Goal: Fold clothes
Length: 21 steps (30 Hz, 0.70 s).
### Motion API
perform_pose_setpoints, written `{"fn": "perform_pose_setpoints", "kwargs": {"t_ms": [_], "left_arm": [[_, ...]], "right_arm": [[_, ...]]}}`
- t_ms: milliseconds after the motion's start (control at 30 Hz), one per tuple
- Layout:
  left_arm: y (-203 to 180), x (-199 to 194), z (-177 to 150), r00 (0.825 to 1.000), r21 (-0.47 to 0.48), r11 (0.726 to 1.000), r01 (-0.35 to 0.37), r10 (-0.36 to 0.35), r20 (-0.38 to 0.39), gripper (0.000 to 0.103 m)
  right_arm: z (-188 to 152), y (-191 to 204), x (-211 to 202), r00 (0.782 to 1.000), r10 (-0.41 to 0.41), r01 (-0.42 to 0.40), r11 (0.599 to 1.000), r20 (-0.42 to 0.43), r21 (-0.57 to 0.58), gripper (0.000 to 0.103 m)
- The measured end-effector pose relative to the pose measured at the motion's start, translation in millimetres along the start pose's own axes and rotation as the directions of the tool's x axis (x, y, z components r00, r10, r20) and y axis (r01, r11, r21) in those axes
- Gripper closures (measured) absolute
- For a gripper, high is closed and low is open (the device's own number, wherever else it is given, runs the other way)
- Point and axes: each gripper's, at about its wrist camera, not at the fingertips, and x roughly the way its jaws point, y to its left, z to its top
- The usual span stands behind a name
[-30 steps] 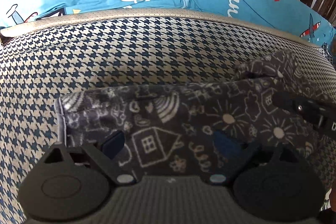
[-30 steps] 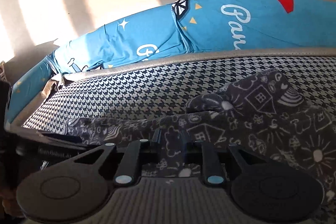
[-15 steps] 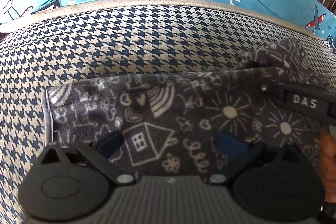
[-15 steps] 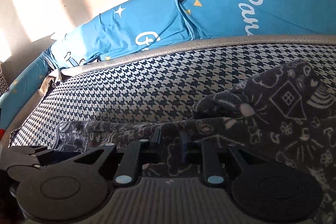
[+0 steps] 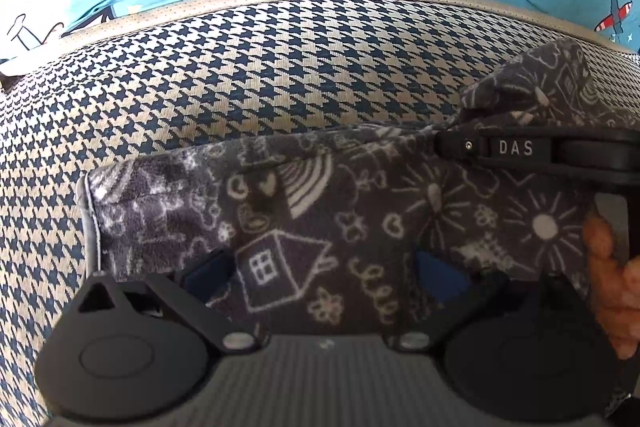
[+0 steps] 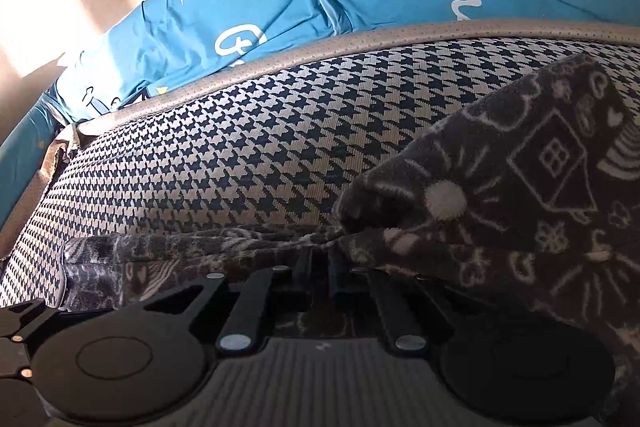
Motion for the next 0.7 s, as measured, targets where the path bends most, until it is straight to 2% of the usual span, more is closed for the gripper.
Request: {"fn": "perform_pose_setpoints", "kwargs": {"t_ms": [167,467,700], "left_arm": [[0.3,-3.7,2.5,1.000,-0.022,1.000,-0.009,0.010,0.020,0.000],[-4.6,-2.0,7.1,0.997,-0.053,0.996,-0.071,0.073,0.028,0.000],[1.7,-13.8,7.0,0.995,-0.095,0.993,-0.076,0.082,0.060,0.000]], "right_arm": [[0.8,-1.8,2.8,1.000,0.004,-0.004,1.000,0.001,0.007,0.101],[-1.6,-2.1,3.4,1.000,0.006,-0.006,1.000,0.022,-0.008,0.102],[-4.3,-3.1,2.2,0.999,0.015,-0.014,1.000,0.034,-0.021,0.102]]}}
